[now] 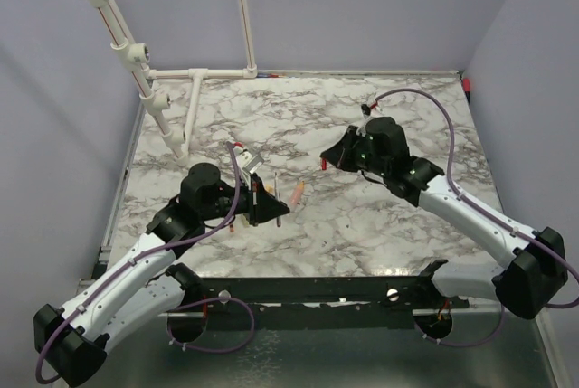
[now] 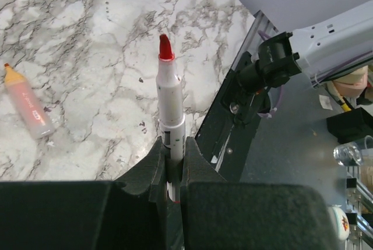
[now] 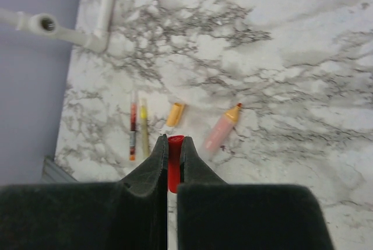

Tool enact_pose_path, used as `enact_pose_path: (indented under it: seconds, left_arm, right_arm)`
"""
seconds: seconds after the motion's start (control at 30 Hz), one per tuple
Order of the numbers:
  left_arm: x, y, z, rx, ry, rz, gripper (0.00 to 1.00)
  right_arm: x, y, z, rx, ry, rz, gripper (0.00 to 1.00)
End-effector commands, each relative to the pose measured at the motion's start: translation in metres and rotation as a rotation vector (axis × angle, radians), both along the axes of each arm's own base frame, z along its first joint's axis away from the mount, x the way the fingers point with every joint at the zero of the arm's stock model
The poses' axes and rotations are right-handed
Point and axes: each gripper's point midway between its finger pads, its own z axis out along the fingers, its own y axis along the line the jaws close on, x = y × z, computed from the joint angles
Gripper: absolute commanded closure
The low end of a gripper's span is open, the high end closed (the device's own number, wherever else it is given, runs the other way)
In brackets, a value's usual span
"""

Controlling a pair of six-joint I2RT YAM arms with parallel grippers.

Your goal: Insert the pens into the pen caps

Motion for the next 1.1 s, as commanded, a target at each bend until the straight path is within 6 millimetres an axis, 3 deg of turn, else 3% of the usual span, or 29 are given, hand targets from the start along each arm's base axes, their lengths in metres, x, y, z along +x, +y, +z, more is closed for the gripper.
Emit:
enact_pose_path:
  seconds: [0.0,0.17,0.4,0.67,1.07]
  left_arm:
    - [-0.01,-0.006,0.005,-0.058,0.008,-0.067,1.0]
    - [-0.015,-0.009,-0.001,-0.065,0.019,-0.099,1.0]
    - [-0.024,-0.011,-0.001,-0.079,0.024,-0.16,1.0]
    - [-0.033,-0.011,0.01,-0.124,0.004,-0.198,1.0]
    - [-0.048,-0.012,0.027,-0.209,-0.022,-0.259,1.0]
  right_arm:
    - [-0.013,0.033,0.078,0.138,-0.199,0.171,0.99]
    - [-0.028,0.055,0.128,0.212,-0.333,0.267,0.99]
    - [-0.048,0.078,0.162,0.293,-0.421,0.381,0.99]
    - [-0.08,0.104,0.17,0.363,-0.447,0.524,0.99]
    - [-0.107,0.118,0.166,0.4,-0.454,0.585,0.99]
